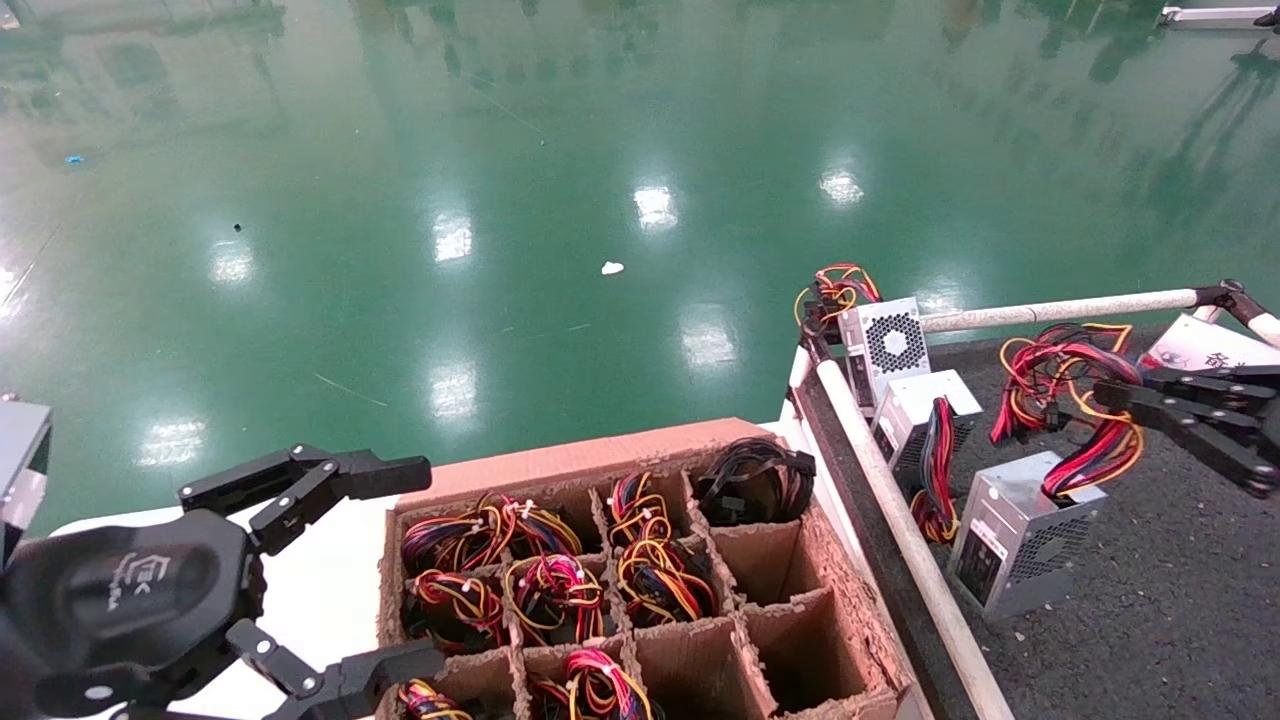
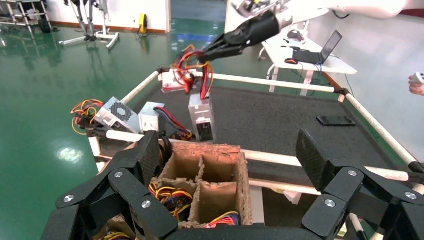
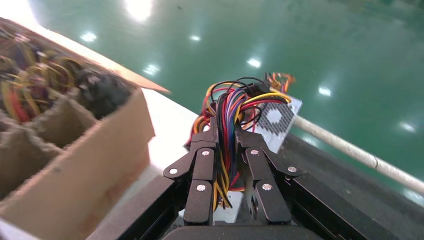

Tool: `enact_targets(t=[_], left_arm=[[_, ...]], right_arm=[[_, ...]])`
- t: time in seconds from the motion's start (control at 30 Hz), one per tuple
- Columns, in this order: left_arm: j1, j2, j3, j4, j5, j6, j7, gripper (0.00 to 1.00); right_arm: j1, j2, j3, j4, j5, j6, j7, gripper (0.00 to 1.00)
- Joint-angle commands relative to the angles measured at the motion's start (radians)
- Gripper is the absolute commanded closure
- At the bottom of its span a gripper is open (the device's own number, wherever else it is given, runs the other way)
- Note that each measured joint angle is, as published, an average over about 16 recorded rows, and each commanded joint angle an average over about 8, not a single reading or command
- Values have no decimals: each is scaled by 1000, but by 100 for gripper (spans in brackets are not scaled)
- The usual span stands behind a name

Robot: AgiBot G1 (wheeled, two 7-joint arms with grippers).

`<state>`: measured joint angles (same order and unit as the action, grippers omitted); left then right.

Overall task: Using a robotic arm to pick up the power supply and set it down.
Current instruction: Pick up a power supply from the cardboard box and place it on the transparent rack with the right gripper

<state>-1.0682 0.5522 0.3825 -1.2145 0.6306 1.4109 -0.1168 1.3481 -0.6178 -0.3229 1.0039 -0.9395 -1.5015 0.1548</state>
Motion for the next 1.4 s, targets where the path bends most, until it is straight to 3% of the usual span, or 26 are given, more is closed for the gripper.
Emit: enact_targets(t=[0.03, 0.27, 0.53, 0.77, 1.1, 1.4], left_arm=[[0, 0, 0, 0, 0, 0, 0, 0], [0, 0, 0, 0, 0, 0, 0, 0], [0, 0, 0, 0, 0, 0, 0, 0], [0, 0, 0, 0, 0, 0, 0, 0], [0, 0, 0, 0, 0, 0, 0, 0], [0, 0, 0, 0, 0, 0, 0, 0]], right_arm=[[48, 22, 22, -30, 19, -36, -17, 100], [225, 75, 6, -151, 19, -83, -47, 100], [320, 149, -75, -283, -28, -85, -115, 100], [327, 166, -147, -436, -80, -80, -213, 100], [293, 119, -208, -647, -102, -64, -339, 100], [295, 28, -226, -812, -133, 56, -431, 100]])
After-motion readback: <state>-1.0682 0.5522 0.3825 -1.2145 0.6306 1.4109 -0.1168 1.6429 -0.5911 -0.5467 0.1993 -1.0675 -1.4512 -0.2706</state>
